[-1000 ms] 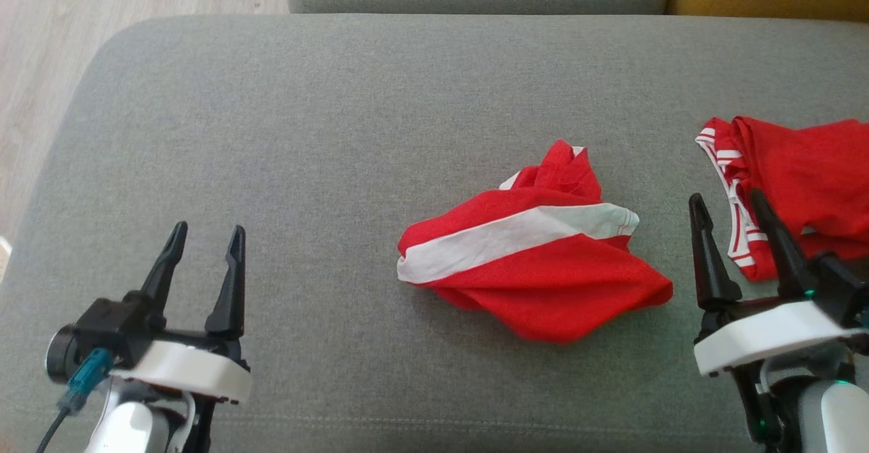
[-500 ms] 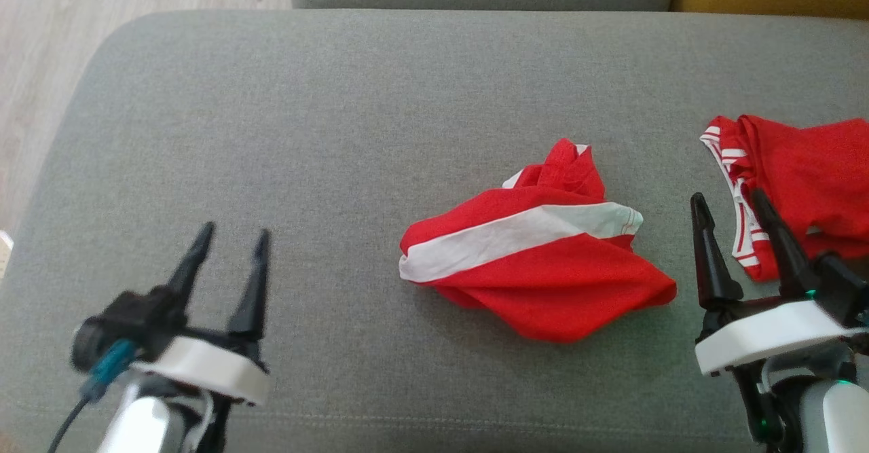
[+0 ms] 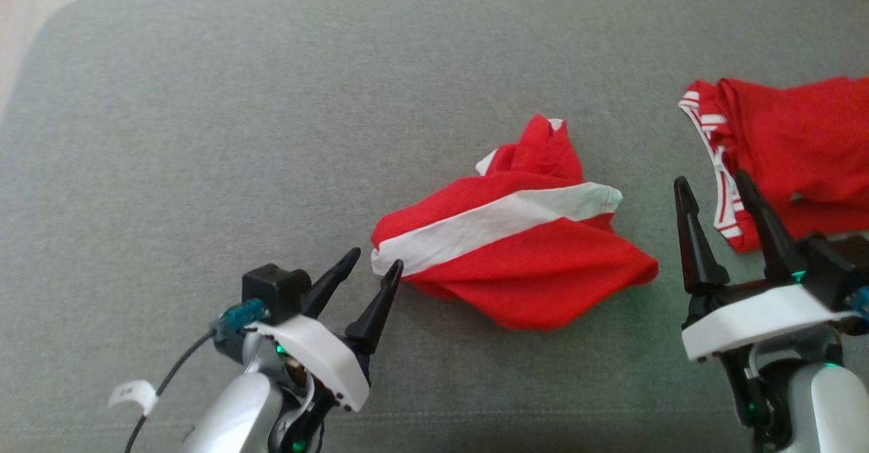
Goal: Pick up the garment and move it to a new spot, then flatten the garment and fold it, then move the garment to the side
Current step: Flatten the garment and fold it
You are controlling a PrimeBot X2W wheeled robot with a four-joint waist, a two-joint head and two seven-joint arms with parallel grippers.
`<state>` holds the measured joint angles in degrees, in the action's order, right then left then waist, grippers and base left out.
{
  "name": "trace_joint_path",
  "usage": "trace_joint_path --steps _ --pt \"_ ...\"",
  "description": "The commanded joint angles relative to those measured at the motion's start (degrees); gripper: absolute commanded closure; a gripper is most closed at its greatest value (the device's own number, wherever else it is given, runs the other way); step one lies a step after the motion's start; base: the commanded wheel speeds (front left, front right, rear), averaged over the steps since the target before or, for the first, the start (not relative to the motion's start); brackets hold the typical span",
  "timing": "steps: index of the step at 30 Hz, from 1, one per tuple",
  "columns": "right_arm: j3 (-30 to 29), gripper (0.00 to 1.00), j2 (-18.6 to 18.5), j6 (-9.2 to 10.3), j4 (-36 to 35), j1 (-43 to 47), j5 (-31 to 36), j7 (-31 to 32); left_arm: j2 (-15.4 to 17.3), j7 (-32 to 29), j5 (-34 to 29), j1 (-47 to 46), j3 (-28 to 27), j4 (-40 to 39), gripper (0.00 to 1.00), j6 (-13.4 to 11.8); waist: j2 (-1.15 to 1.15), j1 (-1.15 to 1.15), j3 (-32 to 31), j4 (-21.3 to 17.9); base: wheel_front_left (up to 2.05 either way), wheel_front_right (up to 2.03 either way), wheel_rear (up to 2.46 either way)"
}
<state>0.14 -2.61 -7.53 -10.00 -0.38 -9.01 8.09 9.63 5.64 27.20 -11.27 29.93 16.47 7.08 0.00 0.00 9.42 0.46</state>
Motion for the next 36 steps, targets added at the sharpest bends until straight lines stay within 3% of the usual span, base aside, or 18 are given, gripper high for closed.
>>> trace_joint_path --steps 1,9,10,11,19,27,31,32,33,34,36 --pt "1.5 0.00 -0.3 0.04 -1.8 -2.2 -0.5 -0.3 0.2 0.2 1.4 -3.6 -1.4 0.1 0.00 0.3 0.00 0.00 0.9 -0.9 0.00 0.00 0.00" --pt "1.4 0.00 -0.3 0.04 -1.2 -2.6 -1.0 -0.8 0.1 0.1 9.4 -6.8 1.6 7.9 0.00 0.4 0.00 0.00 2.0 -2.1 0.00 0.00 0.00" --pt "1.4 0.00 -0.3 0.04 -1.1 -2.7 -1.1 -0.8 0.4 0.0 10.4 -7.2 2.4 8.4 0.60 0.4 0.00 0.00 2.1 -2.2 0.00 0.00 0.00" --pt "1.4 0.00 -0.3 0.04 -1.1 -2.8 -1.1 -0.8 0.4 0.2 11.8 -7.4 2.9 8.6 1.00 0.4 0.00 0.00 2.1 -2.3 0.00 0.00 0.00" --pt "0.9 0.00 -0.3 0.04 -0.8 -2.5 -1.7 -1.0 3.4 5.4 11.6 -8.9 2.3 9.7 1.00 -0.7 0.00 0.00 2.0 -2.0 0.00 0.00 0.00" --pt "0.0 0.00 -0.3 0.04 -0.5 -1.8 -2.2 -1.0 8.5 6.9 7.9 -6.5 -1.7 3.5 1.00 -10.4 0.00 0.00 1.8 -0.9 0.00 0.00 0.00" --pt "-0.1 0.00 -0.3 0.04 -0.6 -1.8 -2.4 -1.1 10.3 4.6 6.2 -5.1 -1.2 0.4 1.00 -13.2 0.00 0.00 2.0 -0.7 0.00 0.00 0.00" --pt "0.0 0.00 -0.3 0.04 -0.5 -2.0 -2.6 -1.1 10.3 3.5 5.5 -5.0 -0.2 0.4 0.69 -13.7 0.00 0.00 2.0 -0.8 0.00 0.00 0.00" --pt "0.1 0.00 -0.3 0.04 -0.5 -2.1 -2.7 -1.1 9.9 3.1 5.6 -5.0 0.2 0.7 0.11 -13.8 0.00 0.00 2.1 -0.9 0.00 0.00 0.00" --pt "0.2 0.00 -0.3 0.04 -0.5 -2.1 -2.7 -1.1 9.7 2.7 5.3 -5.0 0.6 1.0 0.00 -13.9 0.00 0.00 2.0 -1.0 0.00 0.00 0.00" --pt "0.4 0.00 -0.3 0.04 -0.6 -2.1 -2.7 -1.1 9.3 2.7 5.0 -5.0 1.2 1.6 0.00 -14.1 0.00 0.00 1.9 -1.1 0.00 0.00 0.00"
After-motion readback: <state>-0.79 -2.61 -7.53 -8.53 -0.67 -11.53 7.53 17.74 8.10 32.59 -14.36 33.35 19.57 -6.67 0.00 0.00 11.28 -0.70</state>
